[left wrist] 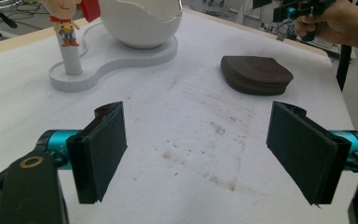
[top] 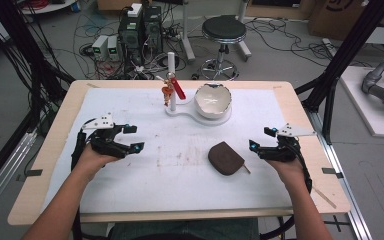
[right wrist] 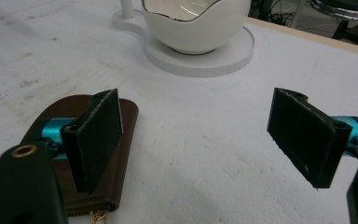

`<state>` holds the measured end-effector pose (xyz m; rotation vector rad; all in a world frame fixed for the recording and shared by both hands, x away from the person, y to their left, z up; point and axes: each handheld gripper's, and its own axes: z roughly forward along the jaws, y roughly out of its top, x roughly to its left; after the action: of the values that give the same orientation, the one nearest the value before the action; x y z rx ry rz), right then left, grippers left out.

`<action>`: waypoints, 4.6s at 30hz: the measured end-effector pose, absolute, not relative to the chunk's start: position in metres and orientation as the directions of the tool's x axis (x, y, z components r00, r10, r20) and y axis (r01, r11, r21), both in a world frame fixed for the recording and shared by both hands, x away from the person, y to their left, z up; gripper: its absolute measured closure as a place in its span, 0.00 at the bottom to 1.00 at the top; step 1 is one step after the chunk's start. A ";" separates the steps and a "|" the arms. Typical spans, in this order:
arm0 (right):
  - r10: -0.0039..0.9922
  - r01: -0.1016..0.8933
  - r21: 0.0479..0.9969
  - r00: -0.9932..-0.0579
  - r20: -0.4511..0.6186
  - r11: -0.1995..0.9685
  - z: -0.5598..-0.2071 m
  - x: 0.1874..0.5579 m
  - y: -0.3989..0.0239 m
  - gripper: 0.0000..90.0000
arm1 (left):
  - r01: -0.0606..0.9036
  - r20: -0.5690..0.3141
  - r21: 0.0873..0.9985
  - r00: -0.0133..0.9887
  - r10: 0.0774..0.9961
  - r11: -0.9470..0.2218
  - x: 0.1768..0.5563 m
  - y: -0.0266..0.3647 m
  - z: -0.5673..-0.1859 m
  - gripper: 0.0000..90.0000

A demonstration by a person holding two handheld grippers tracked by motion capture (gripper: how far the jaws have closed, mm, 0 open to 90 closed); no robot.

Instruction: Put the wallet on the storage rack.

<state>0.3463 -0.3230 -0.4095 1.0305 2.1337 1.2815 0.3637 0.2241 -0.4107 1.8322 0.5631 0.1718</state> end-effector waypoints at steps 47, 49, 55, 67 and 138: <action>0.600 0.394 0.677 -0.796 -0.088 0.622 -0.448 0.310 -0.302 0.81 | 0.300 -0.166 0.919 0.882 0.441 -0.255 0.367 0.221 -0.416 0.22; 0.593 0.395 0.671 -0.801 -0.083 0.628 -0.448 0.309 -0.300 0.86 | 0.305 -0.170 0.917 0.882 0.440 -0.257 0.367 0.222 -0.416 0.22; 0.595 0.411 0.671 -0.801 -0.057 0.618 -0.448 0.310 -0.301 0.97 | 0.301 -0.167 0.919 0.883 0.439 -0.256 0.366 0.221 -0.415 0.22; 0.592 0.442 0.725 -0.804 0.060 0.527 -0.445 0.315 -0.309 1.00 | 0.303 -0.166 0.916 0.882 0.441 -0.261 0.366 0.220 -0.416 0.22; 0.528 0.256 0.958 -0.836 0.151 0.131 -0.325 0.406 -0.277 1.00 | 0.299 -0.151 0.919 0.869 0.471 -0.256 0.366 0.226 -0.414 0.22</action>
<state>0.4064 -0.2765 -0.3249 0.7736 2.1816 1.7736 0.3657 0.2259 -0.4139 1.8602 0.5748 0.1813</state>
